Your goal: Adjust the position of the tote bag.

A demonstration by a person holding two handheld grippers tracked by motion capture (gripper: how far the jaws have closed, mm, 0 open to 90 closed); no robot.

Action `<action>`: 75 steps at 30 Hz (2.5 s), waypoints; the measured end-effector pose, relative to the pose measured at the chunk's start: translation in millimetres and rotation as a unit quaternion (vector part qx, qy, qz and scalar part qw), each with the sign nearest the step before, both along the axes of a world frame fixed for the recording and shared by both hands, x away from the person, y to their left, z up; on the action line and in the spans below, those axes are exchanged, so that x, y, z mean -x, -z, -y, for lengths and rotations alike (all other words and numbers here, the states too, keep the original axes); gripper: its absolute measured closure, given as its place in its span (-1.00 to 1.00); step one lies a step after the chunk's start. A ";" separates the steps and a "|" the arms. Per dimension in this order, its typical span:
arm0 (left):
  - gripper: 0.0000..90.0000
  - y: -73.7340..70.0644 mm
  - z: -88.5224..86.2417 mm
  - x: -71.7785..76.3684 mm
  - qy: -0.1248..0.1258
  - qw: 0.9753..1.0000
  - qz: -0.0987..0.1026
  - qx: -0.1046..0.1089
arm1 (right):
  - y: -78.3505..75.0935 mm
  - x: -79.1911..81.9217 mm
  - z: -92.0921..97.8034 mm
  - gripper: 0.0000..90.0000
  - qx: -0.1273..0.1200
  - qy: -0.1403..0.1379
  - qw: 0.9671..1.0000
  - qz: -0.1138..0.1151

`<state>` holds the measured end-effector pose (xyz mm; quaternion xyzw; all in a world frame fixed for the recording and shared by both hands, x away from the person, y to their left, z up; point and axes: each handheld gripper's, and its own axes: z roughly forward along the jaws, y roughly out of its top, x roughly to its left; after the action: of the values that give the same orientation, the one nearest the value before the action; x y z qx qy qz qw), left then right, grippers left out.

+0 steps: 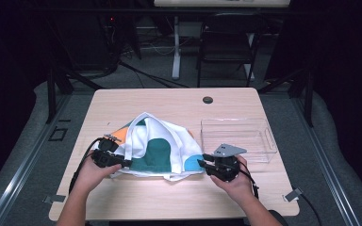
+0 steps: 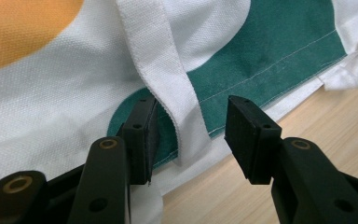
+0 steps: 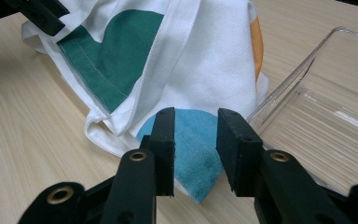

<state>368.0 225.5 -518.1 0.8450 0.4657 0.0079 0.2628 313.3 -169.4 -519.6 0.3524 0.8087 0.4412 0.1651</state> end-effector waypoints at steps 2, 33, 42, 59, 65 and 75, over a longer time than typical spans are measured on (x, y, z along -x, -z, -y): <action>0.21 -0.5 0.4 0.3 0.000 1.000 0.002 0.007 | -0.1 -0.1 0.4 0.51 0.000 0.000 1.000 -0.001; 0.79 0.8 8.6 1.8 0.033 0.999 0.031 -0.004 | 1.2 -0.4 0.8 0.51 -0.006 -0.002 1.000 -0.002; 0.94 -1.4 7.4 2.9 0.036 0.998 0.047 -0.010 | 1.3 -0.1 0.6 0.51 -0.007 -0.001 1.000 -0.001; 0.96 -28.3 -2.7 3.3 0.022 0.995 0.096 0.011 | 0.4 8.9 -4.2 0.47 0.019 -0.022 0.999 0.016; 0.96 -37.1 -3.3 -0.1 0.024 0.994 0.107 0.019 | -1.9 22.2 -11.4 0.41 0.047 -0.038 0.997 0.055; 0.96 -55.9 -8.9 -11.5 0.019 0.991 0.129 0.034 | -14.1 26.7 -2.8 0.56 0.054 -0.027 0.997 0.043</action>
<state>379.6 234.4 -462.2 0.8360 0.4117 0.0961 0.3497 286.6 -166.6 -505.5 0.3020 0.8325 0.4161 0.2065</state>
